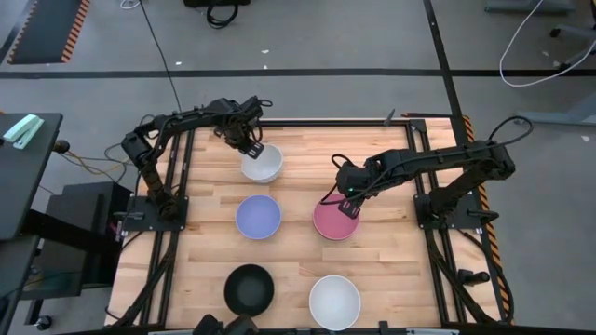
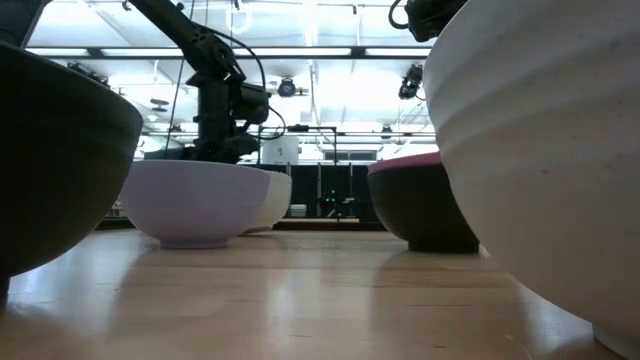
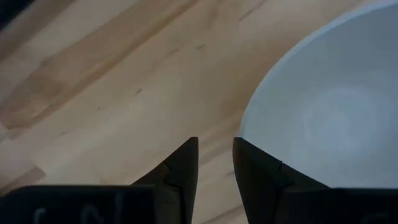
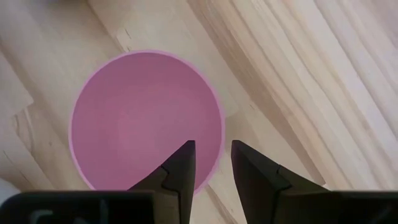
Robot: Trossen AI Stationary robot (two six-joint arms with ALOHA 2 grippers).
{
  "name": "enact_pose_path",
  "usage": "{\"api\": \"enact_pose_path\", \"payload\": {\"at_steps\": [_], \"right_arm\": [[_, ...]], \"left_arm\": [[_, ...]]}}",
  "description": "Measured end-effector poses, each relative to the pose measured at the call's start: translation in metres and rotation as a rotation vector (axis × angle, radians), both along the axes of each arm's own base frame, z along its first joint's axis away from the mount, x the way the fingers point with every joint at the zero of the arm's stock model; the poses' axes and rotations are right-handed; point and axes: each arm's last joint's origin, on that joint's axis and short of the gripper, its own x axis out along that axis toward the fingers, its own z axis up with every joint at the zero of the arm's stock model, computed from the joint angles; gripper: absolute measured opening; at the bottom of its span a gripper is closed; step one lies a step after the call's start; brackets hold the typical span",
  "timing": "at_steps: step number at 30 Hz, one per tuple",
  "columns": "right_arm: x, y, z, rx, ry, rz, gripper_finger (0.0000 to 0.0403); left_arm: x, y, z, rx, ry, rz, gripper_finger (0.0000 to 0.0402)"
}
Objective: Nest bowls inside each other
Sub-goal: Stack the top white bowl on top of the purple bowl
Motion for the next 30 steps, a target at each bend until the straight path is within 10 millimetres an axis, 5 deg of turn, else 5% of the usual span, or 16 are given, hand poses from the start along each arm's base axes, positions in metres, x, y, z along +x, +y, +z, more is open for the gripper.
{"api": "enact_pose_path", "payload": {"at_steps": [30], "right_arm": [[0.0, -0.001, 0.0, -0.02, 0.004, 0.001, 0.0111]], "left_arm": [[0.01, -0.017, 0.018, -0.052, -0.159, -0.064, 0.0107]]}}
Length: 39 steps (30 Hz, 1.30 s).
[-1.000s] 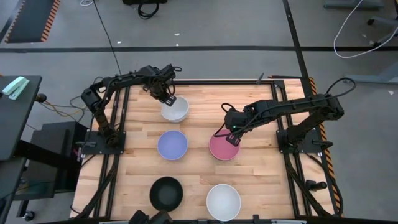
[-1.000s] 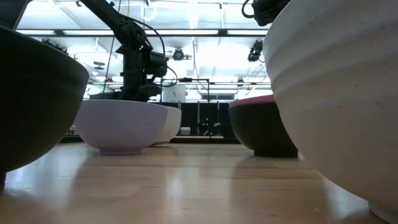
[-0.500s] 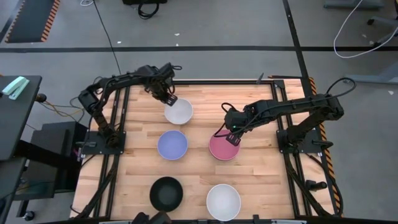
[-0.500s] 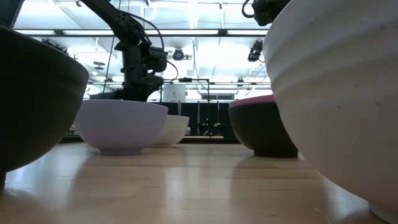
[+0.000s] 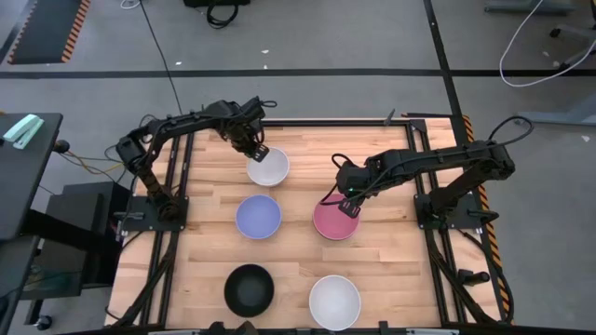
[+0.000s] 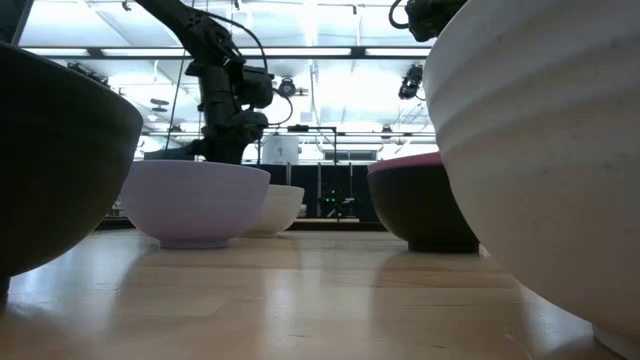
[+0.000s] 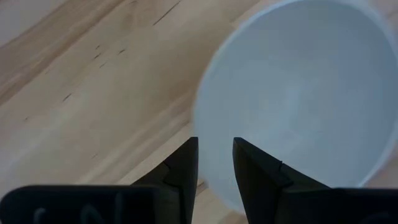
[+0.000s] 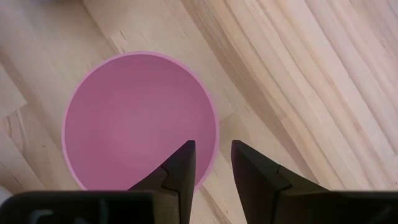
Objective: Nest bowls inside each other
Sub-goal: Stack the top white bowl on top of the purple bowl
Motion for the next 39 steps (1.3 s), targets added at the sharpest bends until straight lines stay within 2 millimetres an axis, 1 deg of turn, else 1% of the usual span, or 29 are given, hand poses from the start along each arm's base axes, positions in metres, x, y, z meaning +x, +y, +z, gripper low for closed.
{"api": "enact_pose_path", "payload": {"at_steps": [12, 22, 24, 28, 39], "right_arm": [[0.0, 0.0, 0.0, 0.0, 0.001, 0.0, 0.0111], [0.0, 0.0, 0.0, 0.0, 0.0, 0.0, 0.0111], [0.0, 0.0, 0.0, 0.0, 0.0, 0.0, 0.0111], [0.0, 0.0, 0.0, 0.001, 0.0, -0.003, 0.0111], [0.0, 0.0, 0.0, 0.0, -0.002, -0.002, 0.0111]], "left_arm": [[0.0, 0.003, -0.005, 0.028, 0.047, 0.021, 0.0107], [0.001, 0.003, -0.006, 0.031, 0.043, 0.038, 0.0107], [0.002, 0.004, -0.01, 0.029, 0.048, 0.038, 0.0107], [0.006, 0.006, -0.025, 0.01, 0.094, 0.029, 0.0107], [0.012, 0.01, -0.049, -0.026, 0.136, 0.004, 0.0106]]}}
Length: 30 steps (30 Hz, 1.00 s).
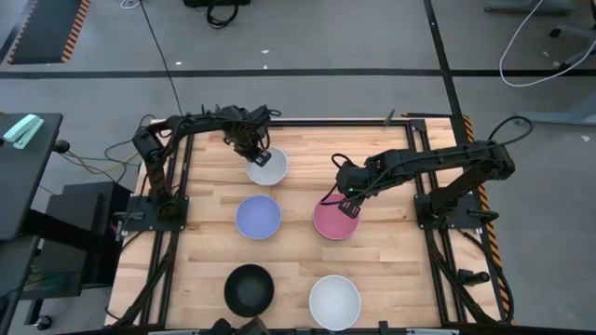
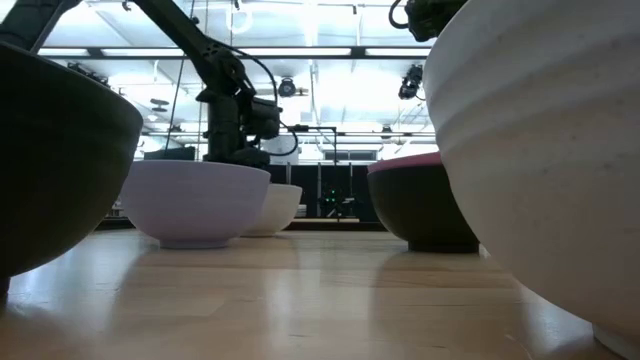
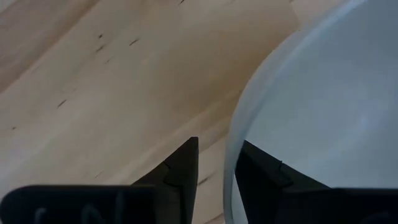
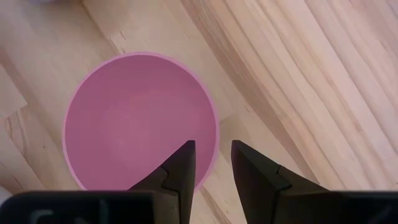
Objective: Nest bowls inside each other
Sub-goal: Stack the top white bowl on top of the purple bowl
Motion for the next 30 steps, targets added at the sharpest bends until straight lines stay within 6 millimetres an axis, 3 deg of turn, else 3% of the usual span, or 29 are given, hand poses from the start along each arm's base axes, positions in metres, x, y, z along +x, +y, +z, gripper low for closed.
{"api": "enact_pose_path", "payload": {"at_steps": [6, 14, 25, 30], "right_arm": [[0.0, 0.0, 0.0, -0.006, 0.0, 0.009, 0.0111], [0.0, 0.0, 0.0, -0.013, -0.003, 0.009, 0.0111], [0.0, -0.001, 0.0, -0.025, -0.003, 0.007, 0.0111], [0.0, -0.001, 0.0, -0.025, -0.003, 0.007, 0.0111]], "left_arm": [[0.001, -0.003, 0.008, 0.013, -0.024, -0.032, 0.0083], [0.001, -0.003, 0.011, 0.013, -0.041, -0.033, 0.0011], [-0.001, -0.005, 0.012, 0.005, -0.018, -0.071, 0.0011], [-0.007, -0.012, 0.023, 0.009, 0.004, -0.097, 0.001]]}}
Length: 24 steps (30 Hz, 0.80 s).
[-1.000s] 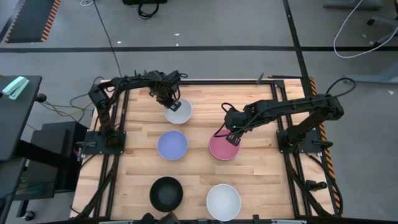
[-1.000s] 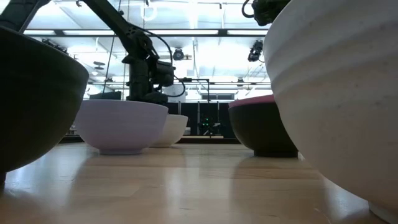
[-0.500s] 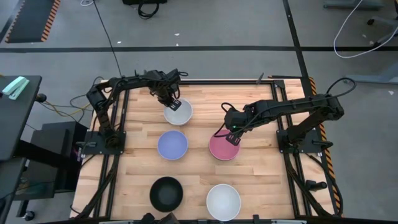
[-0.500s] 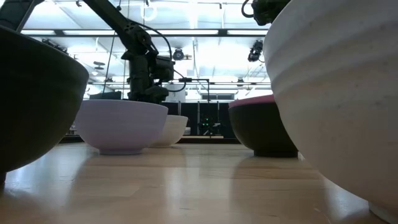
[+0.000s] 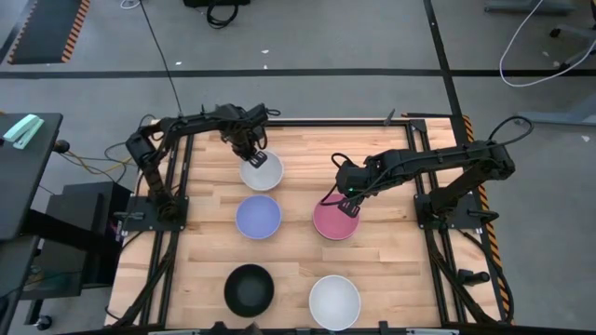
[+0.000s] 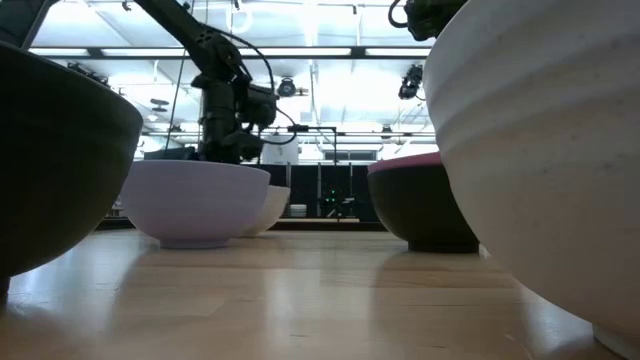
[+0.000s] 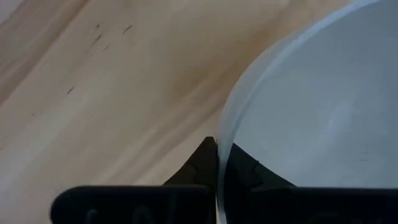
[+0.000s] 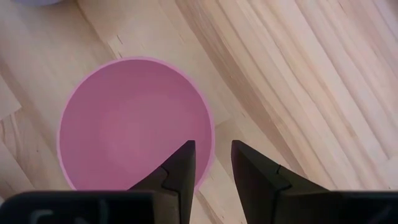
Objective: Nest bowls inside each other
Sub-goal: Stack the top white bowl on top of the purple bowl
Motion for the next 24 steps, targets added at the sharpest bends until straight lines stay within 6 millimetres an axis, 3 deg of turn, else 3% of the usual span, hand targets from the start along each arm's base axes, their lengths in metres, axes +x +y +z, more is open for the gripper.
{"api": "enact_pose_path", "payload": {"at_steps": [11, 24], "right_arm": [[0.0, 0.0, 0.0, -0.009, 0.0, 0.001, 0.0111], [0.0, 0.0, 0.0, -0.009, 0.001, 0.003, 0.0109]], "left_arm": [[-0.014, -0.035, 0.054, 0.046, -0.079, -0.057, 0.001], [-0.035, -0.103, 0.103, 0.069, -0.108, -0.136, 0.0009]]}}
